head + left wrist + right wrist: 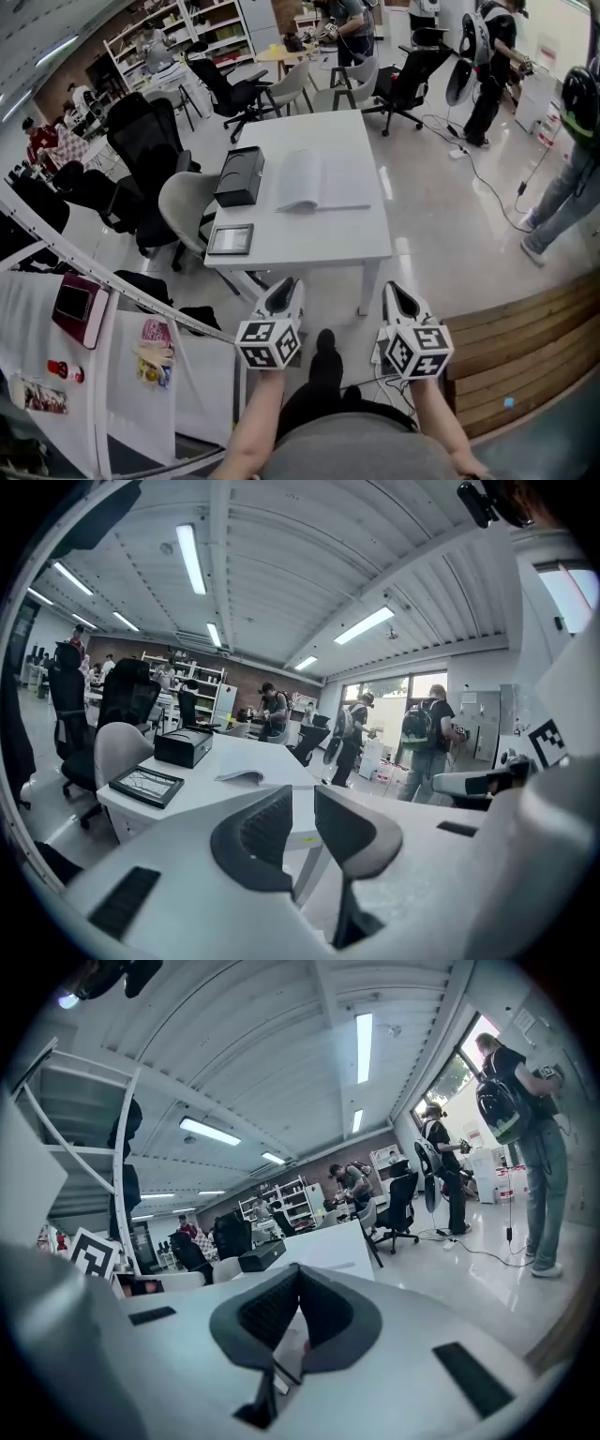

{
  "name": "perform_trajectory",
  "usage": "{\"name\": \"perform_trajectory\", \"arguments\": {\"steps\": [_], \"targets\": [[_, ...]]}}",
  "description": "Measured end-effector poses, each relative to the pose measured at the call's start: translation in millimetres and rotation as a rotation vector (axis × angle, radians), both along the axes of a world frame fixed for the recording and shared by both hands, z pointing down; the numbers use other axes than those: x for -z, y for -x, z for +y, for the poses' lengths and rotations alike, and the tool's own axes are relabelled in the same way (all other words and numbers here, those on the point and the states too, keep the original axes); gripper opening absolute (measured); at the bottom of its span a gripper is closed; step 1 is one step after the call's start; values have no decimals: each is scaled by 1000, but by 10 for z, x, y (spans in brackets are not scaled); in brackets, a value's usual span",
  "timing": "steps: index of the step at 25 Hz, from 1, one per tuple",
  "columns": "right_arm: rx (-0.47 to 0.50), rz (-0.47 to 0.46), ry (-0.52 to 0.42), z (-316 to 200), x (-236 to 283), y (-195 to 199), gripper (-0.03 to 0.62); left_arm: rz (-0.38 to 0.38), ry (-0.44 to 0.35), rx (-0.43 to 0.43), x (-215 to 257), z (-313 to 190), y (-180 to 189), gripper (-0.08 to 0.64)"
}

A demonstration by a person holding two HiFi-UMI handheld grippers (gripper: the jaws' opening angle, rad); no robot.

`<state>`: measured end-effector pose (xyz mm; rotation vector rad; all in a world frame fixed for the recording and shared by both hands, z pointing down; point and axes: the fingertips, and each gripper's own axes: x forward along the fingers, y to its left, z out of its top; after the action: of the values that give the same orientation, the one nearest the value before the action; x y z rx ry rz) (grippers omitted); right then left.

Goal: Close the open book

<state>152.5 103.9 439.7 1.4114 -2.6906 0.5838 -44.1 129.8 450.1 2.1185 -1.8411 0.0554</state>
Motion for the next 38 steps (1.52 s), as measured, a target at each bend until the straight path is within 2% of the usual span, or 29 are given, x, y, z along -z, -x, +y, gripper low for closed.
{"name": "perform_trajectory", "arguments": {"steps": [14, 21, 29, 38], "targets": [[-39, 12, 24, -887, -39, 347, 5, 52, 49, -26, -210, -1009, 384, 123], [-53, 19, 34, -1434, -26, 695, 5, 57, 85, -50, -316, -1556, 656, 140], [-81, 28, 40, -2019, -49, 1099, 5, 106, 103, -76, -412, -2123, 982, 143], [-125, 43, 50, -2296, -53, 1224, 5, 121, 138, -120, -528, -2486, 1058, 146]]}}
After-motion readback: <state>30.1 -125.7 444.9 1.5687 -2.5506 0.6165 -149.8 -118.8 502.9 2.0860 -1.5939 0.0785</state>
